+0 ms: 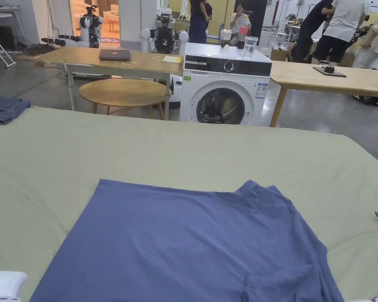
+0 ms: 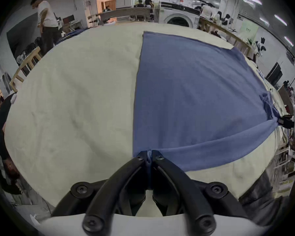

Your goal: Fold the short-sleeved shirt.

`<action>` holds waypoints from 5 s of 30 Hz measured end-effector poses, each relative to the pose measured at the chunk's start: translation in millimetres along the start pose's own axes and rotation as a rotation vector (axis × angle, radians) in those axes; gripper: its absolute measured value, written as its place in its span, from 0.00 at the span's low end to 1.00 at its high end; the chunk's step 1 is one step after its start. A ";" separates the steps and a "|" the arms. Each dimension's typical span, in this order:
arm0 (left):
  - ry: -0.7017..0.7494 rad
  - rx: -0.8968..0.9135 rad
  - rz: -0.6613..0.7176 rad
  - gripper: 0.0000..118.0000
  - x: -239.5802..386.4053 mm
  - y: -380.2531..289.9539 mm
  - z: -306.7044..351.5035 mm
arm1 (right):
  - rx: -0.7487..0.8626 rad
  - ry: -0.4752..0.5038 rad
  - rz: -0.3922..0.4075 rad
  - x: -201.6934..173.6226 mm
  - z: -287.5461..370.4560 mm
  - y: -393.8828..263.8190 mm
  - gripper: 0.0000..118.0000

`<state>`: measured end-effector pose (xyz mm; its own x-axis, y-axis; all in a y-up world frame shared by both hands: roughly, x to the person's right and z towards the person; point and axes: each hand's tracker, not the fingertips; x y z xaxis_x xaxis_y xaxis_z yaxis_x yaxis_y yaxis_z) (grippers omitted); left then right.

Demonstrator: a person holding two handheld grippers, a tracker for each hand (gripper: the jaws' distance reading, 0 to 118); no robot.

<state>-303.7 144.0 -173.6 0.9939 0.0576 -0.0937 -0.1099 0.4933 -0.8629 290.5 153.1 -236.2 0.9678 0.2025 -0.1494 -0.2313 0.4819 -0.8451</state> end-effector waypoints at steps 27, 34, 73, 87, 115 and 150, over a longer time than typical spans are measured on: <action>0.075 0.798 -0.039 0.11 104.5 63.7 86.7 | 0.875 0.020 -0.227 -100.4 105.3 77.4 0.05; 0.091 0.786 -0.063 0.00 115.1 74.9 89.5 | 0.884 0.054 -0.218 -120.4 107.8 90.4 0.00; 0.048 -0.051 0.023 0.03 14.7 9.8 5.9 | 0.371 0.052 -0.184 -32.6 65.5 43.9 0.29; 0.066 -0.028 -0.001 0.03 24.3 2.0 12.8 | 0.062 0.125 -0.196 8.8 -4.3 -20.2 0.40; -0.044 0.255 0.112 0.02 -0.6 172.6 12.5 | 0.347 0.172 -0.293 28.4 23.3 155.3 0.03; 0.014 0.748 0.004 0.02 77.7 116.8 47.3 | 0.790 0.117 -0.287 -86.8 50.5 146.0 0.05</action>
<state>-239.5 247.2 -258.1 0.9929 0.0519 -0.1067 -0.0814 0.9522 -0.2945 167.7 248.9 -320.7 0.9935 -0.0872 -0.0730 0.0656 0.9639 -0.2581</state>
